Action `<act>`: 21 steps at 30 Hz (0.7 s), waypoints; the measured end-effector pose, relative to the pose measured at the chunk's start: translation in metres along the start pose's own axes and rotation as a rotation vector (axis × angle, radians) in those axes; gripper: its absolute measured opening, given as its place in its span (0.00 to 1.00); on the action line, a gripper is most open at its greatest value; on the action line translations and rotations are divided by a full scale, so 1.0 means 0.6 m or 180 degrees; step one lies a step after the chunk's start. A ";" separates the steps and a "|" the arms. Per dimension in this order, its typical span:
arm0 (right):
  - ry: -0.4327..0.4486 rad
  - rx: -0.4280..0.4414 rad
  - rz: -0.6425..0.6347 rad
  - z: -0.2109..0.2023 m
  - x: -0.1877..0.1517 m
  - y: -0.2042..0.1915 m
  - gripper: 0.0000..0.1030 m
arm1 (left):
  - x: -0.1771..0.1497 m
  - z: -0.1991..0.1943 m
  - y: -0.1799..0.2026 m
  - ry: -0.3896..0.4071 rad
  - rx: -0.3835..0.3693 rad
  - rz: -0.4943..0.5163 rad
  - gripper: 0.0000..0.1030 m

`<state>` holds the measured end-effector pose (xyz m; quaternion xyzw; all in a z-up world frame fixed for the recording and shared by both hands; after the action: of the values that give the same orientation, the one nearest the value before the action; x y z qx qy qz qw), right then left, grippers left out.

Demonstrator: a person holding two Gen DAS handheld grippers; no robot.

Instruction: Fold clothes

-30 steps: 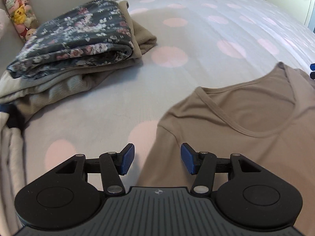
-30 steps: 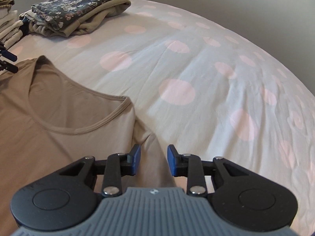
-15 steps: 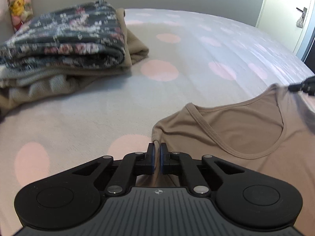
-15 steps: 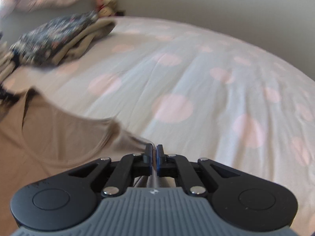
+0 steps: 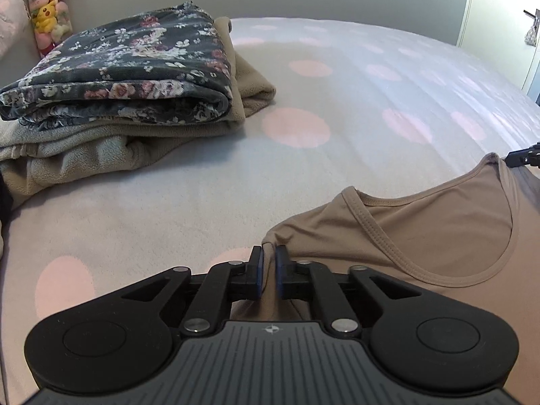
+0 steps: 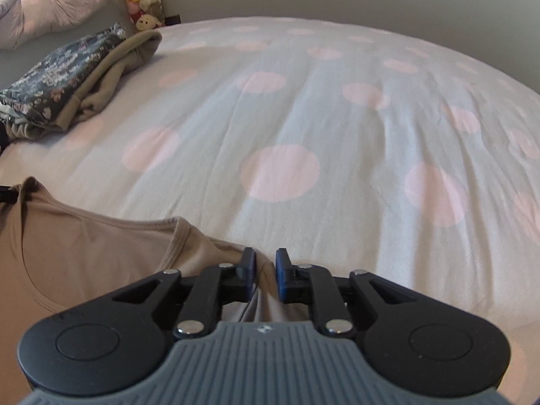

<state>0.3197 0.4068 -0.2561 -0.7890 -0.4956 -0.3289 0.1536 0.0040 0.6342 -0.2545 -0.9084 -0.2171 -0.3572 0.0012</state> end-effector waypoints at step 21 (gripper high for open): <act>0.0047 0.0111 0.0126 -0.100 -0.043 -0.115 0.37 | -0.090 -0.179 -0.034 -0.0314 0.0161 -0.0126 0.27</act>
<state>0.2290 0.3871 -0.2348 -0.7934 -0.4845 -0.3229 0.1774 -0.1090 0.6143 -0.2126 -0.9202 -0.2437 -0.3064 0.0063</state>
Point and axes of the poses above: each gripper's, at about its wrist camera, not at the fingertips, and z roughly the way its jaws point, y to its right, x to its top, the point moved 4 cm from there along z, roughly the way its jaws point, and after that the axes turned 12 degrees about -x, right-handed, at the moved point
